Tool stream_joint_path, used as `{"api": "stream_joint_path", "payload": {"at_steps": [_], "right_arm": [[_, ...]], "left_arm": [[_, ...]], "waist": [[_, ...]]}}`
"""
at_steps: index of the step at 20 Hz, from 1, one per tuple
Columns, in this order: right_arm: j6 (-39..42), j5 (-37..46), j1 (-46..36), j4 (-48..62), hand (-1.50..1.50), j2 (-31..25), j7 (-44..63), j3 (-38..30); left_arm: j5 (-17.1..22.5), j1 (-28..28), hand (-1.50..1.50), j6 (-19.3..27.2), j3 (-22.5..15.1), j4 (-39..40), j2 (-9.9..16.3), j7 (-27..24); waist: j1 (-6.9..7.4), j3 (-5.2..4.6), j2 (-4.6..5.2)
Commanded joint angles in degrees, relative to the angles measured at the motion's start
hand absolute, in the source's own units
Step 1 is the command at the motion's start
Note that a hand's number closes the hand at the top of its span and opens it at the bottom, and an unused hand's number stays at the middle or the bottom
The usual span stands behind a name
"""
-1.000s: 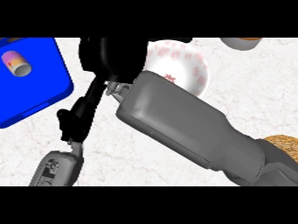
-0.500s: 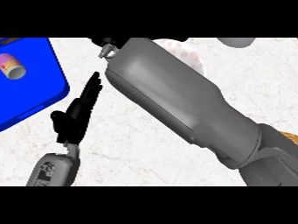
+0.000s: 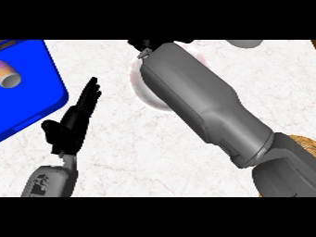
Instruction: Pick the pear from the placemat and place it in the bowl
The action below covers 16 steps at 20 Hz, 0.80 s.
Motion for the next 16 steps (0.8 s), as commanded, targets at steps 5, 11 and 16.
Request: {"api": "stream_joint_path", "payload": {"at_steps": [5, 11, 16], "right_arm": [[-5.56, 1.42, 3.98, 8.44, 1.5, 0.04, -1.88, -3.75], [-9.56, -5.47, 12.87, 7.65, 1.5, -0.57, -10.44, -10.25], [-4.85, -13.72, 17.07, 3.62, -1.5, -0.94, -23.76, -16.2]], "left_arm": [[0.6, 0.41, 0.0, -0.79, 1.86, 0.84, 1.0, -1.03], [0.97, 1.5, 0.0, -1.12, 2.04, 0.42, 0.92, -0.92], [-0.3, 1.35, 0.0, -0.37, 0.68, -2.49, 0.54, 1.86]], "waist": [[-1.33, 0.06, 0.0], [-1.59, 0.13, -0.02], [-1.36, 0.17, -0.02]]}}
